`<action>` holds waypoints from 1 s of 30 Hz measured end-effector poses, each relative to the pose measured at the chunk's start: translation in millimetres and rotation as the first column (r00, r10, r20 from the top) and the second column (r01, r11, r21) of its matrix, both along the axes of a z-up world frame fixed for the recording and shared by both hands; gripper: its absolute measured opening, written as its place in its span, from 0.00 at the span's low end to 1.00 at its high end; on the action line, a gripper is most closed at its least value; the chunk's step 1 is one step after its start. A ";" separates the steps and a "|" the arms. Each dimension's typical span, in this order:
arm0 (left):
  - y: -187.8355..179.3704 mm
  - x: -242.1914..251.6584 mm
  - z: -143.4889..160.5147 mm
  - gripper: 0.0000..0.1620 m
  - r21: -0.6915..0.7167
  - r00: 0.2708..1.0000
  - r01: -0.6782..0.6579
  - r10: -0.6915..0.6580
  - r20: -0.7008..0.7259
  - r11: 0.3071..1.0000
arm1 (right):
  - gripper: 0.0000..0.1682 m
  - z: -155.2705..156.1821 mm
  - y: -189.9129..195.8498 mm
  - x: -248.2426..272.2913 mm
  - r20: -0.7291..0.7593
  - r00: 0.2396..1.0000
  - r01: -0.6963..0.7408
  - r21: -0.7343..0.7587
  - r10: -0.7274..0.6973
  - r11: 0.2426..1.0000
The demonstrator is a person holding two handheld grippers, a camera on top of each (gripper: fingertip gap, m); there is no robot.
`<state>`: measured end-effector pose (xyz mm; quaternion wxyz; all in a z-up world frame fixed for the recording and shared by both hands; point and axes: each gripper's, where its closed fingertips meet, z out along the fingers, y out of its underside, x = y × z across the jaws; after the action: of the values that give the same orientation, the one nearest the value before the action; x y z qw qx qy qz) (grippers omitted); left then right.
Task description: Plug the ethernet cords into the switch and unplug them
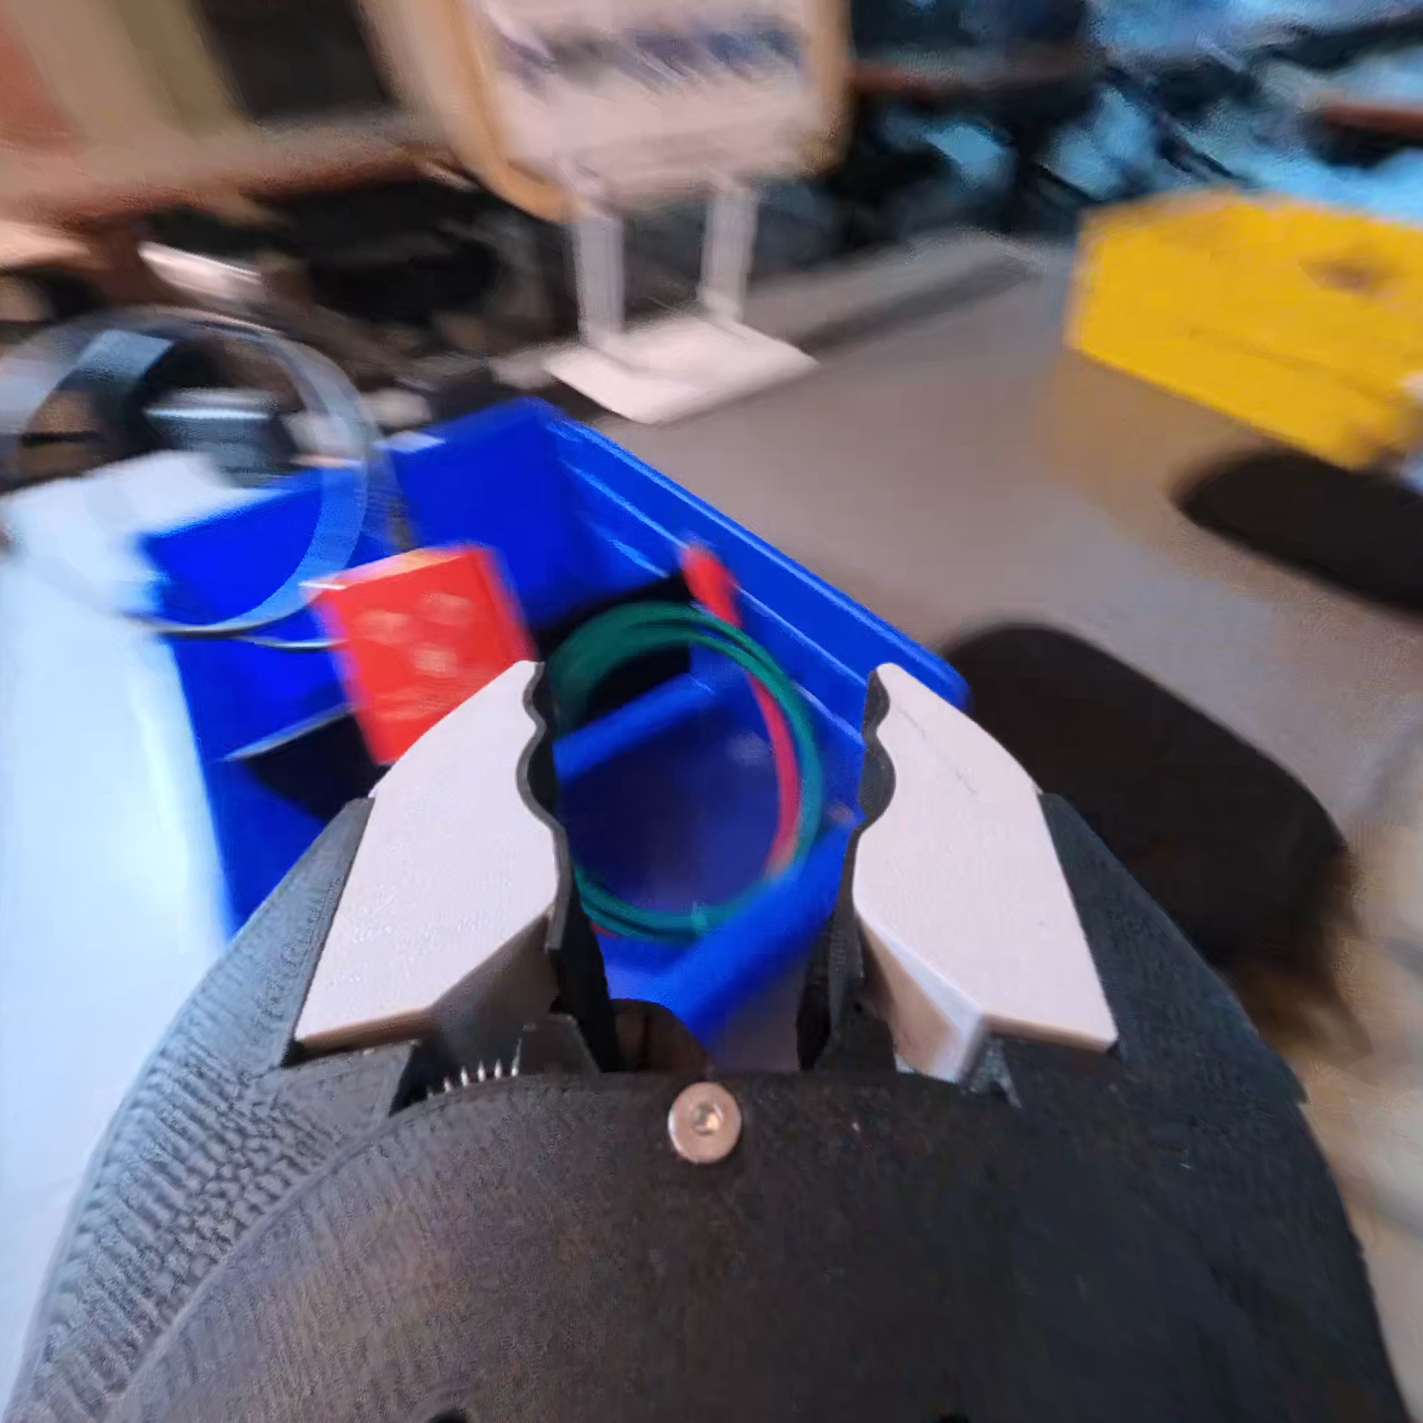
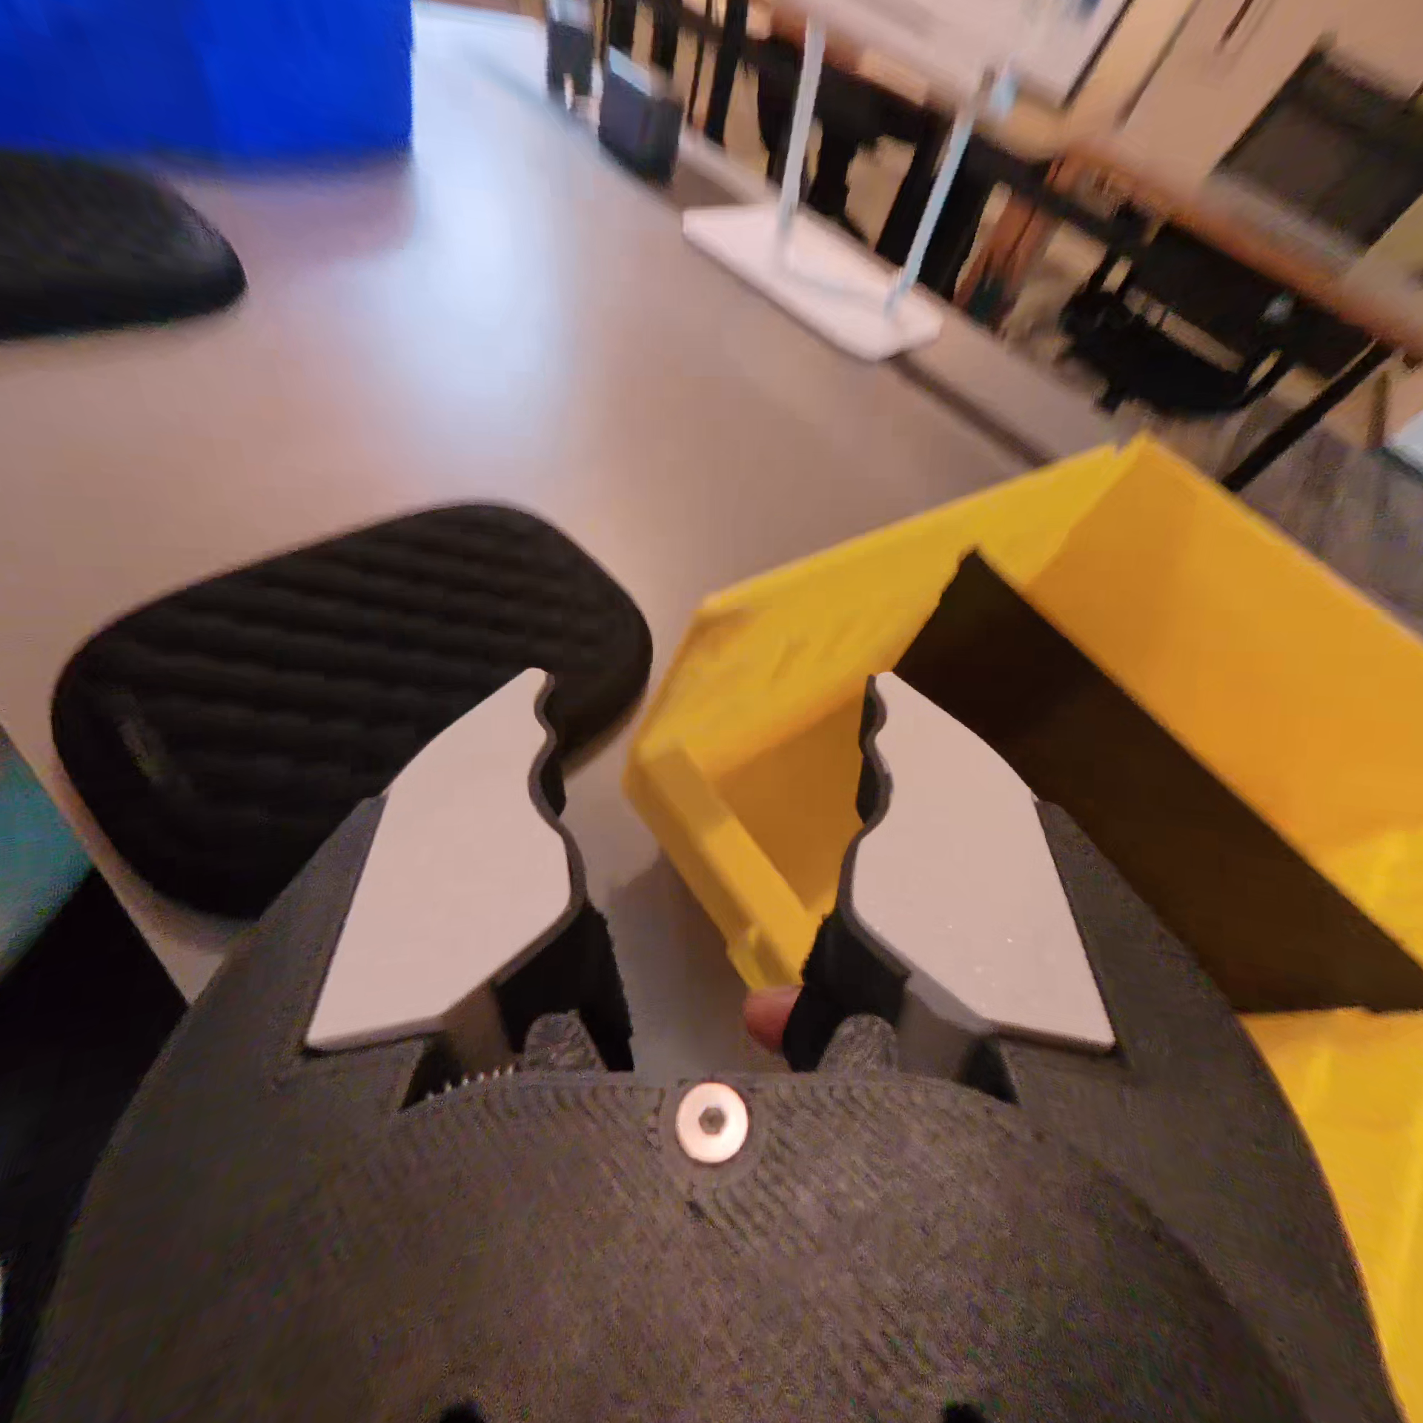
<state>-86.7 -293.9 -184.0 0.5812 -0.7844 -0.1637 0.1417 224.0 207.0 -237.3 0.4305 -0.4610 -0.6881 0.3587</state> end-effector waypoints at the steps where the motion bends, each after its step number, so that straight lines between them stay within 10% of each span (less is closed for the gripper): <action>1: -7.7 -24.6 12.2 0.47 0.051 0.983 -0.182 0.182 0.002 0.982 | 0.45 9.5 -6.0 -2.8 -0.050 0.999 -0.010 0.018 0.011 1.000; 4: -21.2 -68.6 12.6 0.49 0.042 0.887 -0.456 0.451 0.101 0.889 | 0.44 24.9 -21.3 -10.7 -0.104 0.994 -0.036 0.093 0.045 0.995; 13: -4.3 -109.1 -64.1 0.55 -0.340 0.841 -0.422 0.503 0.199 0.840 | 0.44 27.4 -28.2 -13.4 -0.030 0.999 -0.028 0.214 0.035 0.976; 20: 7.7 -114.4 -81.8 0.46 -0.335 0.863 -0.312 0.412 0.291 0.889 | 0.42 25.2 -29.2 -19.4 -0.055 0.998 -0.031 0.217 0.044 0.976; 30: -0.6 -99.8 -3.0 0.44 -0.073 0.908 -0.414 0.417 0.030 0.907 | 0.39 22.7 -41.4 -29.6 -0.049 0.994 -0.082 0.216 0.095 0.973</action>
<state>-186.6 -294.5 -187.0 0.5082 -0.7529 -0.3353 0.2499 194.4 165.6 -214.7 0.4812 -0.3701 -0.7296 0.3148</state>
